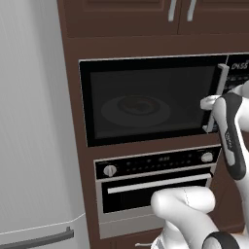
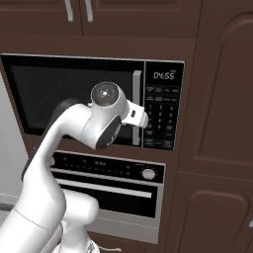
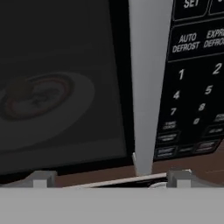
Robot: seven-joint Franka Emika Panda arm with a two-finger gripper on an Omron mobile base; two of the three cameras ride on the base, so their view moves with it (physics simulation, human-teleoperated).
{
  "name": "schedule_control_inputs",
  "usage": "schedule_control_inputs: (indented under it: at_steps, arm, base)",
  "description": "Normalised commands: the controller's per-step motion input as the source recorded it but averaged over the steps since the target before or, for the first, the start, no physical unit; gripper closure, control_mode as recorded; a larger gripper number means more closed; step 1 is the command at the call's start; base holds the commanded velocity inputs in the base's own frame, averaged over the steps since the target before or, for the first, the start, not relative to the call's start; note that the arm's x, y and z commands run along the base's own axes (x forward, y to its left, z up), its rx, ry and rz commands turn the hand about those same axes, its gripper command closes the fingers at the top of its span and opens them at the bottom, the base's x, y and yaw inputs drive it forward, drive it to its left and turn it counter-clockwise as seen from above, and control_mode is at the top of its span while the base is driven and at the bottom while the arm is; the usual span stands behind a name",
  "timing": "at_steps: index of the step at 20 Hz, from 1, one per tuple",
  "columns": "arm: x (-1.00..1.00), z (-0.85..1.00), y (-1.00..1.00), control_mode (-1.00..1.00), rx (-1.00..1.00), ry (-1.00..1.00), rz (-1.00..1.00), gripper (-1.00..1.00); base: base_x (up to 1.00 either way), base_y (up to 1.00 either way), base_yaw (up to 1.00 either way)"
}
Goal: Retrieve the reheated potato from the microwave, then place the potato, cheese, and condiment on the cutting board.
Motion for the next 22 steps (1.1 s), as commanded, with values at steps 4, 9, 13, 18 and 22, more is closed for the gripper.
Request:
schedule_control_inputs:
  at_steps: [4,9,13,18,22]
  arm:
    - [0.52,0.0,-0.3,-1.0,0.0,0.0,0.0,-1.0]
    - [0.62,0.0,-0.23,-1.0,0.02,0.0,0.01,-1.0]
    - [0.46,-0.03,-0.22,-1.0,0.0,-0.01,0.02,-1.0]
    - [0.38,-0.22,0.12,-1.0,0.0,-0.19,0.0,1.0]
    - [0.34,-0.3,0.21,-1.0,0.0,-0.26,0.0,1.0]
  base:
    - [0.0,0.0,0.0]
    - [0.0,0.0,0.0]
    - [0.0,0.0,0.0]
    - [0.0,0.0,0.0]
    - [0.0,0.0,0.0]
